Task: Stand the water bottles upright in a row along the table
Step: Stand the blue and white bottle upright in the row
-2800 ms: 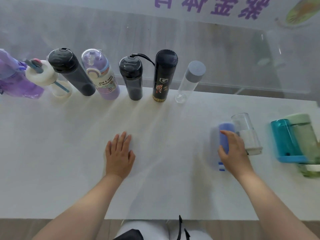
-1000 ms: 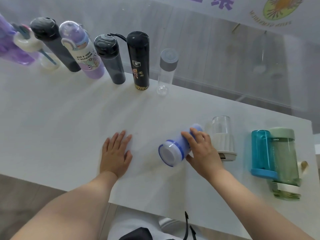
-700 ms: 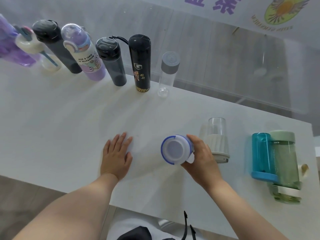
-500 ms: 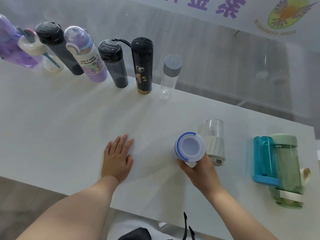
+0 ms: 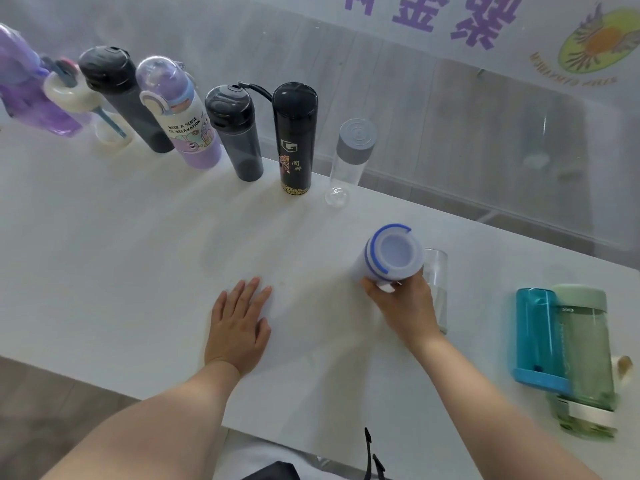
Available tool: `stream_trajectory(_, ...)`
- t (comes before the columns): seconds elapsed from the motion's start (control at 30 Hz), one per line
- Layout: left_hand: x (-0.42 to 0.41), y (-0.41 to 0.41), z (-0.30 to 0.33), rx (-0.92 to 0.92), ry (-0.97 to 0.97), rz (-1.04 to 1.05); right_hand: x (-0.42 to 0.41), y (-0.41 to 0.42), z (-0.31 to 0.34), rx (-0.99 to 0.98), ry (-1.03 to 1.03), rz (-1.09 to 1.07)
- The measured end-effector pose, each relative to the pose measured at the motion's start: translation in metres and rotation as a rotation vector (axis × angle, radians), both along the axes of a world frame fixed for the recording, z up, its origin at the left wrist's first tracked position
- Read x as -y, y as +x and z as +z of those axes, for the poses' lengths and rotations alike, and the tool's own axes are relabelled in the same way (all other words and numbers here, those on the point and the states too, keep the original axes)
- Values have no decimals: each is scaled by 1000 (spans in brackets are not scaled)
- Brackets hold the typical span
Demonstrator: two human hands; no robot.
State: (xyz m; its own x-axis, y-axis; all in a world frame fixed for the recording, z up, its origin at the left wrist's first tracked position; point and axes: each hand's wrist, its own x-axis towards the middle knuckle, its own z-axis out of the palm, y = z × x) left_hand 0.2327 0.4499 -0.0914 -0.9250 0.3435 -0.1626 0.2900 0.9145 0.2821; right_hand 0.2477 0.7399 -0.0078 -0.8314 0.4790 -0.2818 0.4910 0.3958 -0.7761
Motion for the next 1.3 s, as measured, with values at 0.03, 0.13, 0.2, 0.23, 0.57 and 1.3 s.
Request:
stream_trajectory(0.03, 0, 0, 0, 2, -1, -1, -3, -8, 0, -5, 2, -9)
stream_trajectory(0.13, 0, 0, 0, 4, 1, 1, -13, -34, 3, -24, 19, -27)
stream_trajectory(0.2, 0, -1, 0, 6, 2, 2, -20, -50, 6, -33, 41, -21)
stream_trajectory(0.23, 0, -1, 0, 6, 2, -1, -23, -59, 6, -39, 53, -18)
stream_trajectory(0.57, 1, -1, -3, 10, 25, -11, -46, -123, 12, -130, 57, -39)
stream_trajectory(1.3, 1, -2, -2, 10, 23, -12, -42, -132, 14, -153, 75, -87)
